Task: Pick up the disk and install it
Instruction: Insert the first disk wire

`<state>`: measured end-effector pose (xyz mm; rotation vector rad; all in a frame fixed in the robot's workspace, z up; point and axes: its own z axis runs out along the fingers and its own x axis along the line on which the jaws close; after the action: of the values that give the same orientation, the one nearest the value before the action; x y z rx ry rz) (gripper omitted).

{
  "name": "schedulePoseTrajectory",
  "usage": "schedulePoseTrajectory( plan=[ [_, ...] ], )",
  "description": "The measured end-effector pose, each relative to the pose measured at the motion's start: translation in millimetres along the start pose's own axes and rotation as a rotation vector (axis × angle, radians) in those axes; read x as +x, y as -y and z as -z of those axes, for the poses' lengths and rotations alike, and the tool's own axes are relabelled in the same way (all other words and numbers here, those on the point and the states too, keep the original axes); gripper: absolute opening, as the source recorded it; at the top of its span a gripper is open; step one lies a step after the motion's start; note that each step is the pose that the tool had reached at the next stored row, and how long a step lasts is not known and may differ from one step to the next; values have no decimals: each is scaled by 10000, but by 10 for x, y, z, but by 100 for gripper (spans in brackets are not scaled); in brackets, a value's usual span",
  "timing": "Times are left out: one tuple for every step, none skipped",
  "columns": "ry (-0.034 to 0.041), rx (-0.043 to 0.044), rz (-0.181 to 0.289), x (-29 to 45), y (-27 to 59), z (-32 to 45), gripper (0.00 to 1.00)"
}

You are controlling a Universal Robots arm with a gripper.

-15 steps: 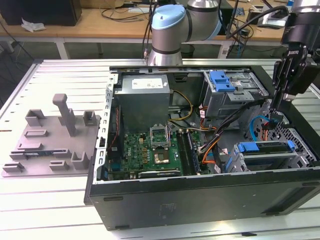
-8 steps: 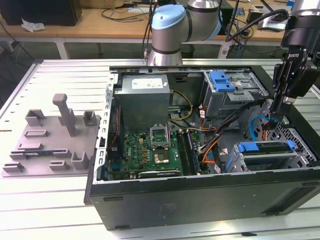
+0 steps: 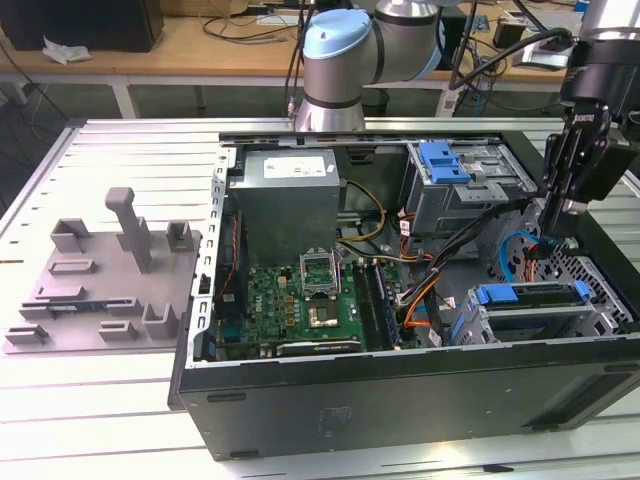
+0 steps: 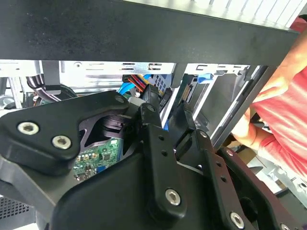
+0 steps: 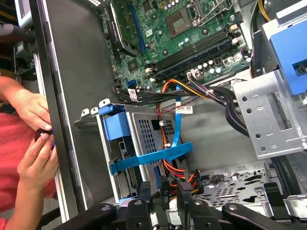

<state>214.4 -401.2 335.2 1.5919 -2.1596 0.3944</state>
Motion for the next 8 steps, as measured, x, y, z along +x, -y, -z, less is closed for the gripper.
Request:
schedulePoseTrajectory(
  plan=[
    [1,-1,-1,-2,0,-8,35],
    [1,-2,-2,-4,0,-14,35],
    [2,-2,-2,-6,0,-18,35],
    [1,-3,-4,-10,-1,-26,35],
    [1,-3,-5,-13,-2,-32,34],
    [1,-3,-5,-15,-2,-36,27],
    [0,-3,-6,-18,-3,-41,20],
    [1,-4,-6,-20,-3,-45,16]
  ],
)
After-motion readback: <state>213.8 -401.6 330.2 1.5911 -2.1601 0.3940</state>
